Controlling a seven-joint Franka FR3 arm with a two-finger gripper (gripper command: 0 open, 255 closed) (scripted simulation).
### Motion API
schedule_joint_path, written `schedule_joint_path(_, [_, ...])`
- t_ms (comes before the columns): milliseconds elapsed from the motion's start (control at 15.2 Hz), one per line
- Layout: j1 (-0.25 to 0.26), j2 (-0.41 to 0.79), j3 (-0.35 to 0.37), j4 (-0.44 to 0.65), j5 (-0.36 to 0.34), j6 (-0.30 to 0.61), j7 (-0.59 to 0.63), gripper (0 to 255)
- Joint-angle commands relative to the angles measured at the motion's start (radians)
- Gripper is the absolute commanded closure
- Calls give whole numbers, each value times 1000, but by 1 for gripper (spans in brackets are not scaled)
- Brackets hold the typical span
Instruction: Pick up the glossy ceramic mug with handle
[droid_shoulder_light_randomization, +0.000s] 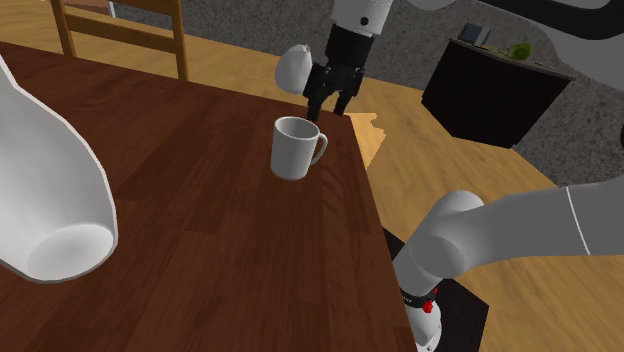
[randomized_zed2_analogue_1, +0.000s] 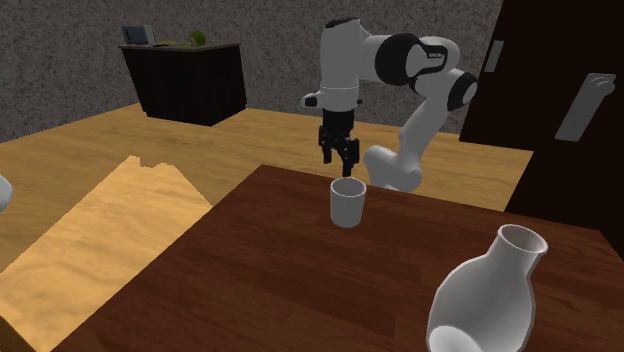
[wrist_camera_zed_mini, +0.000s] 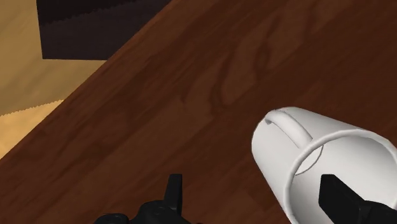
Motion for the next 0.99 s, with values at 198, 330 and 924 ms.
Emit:
schedule_joint_path(198, [7, 48, 60, 5, 27, 42, 65, 0])
schedule_joint_path(330, [8, 41, 63, -27, 30, 67, 62, 0])
schedule_joint_path(924, [11, 31, 68, -81, 36, 111, 58, 255])
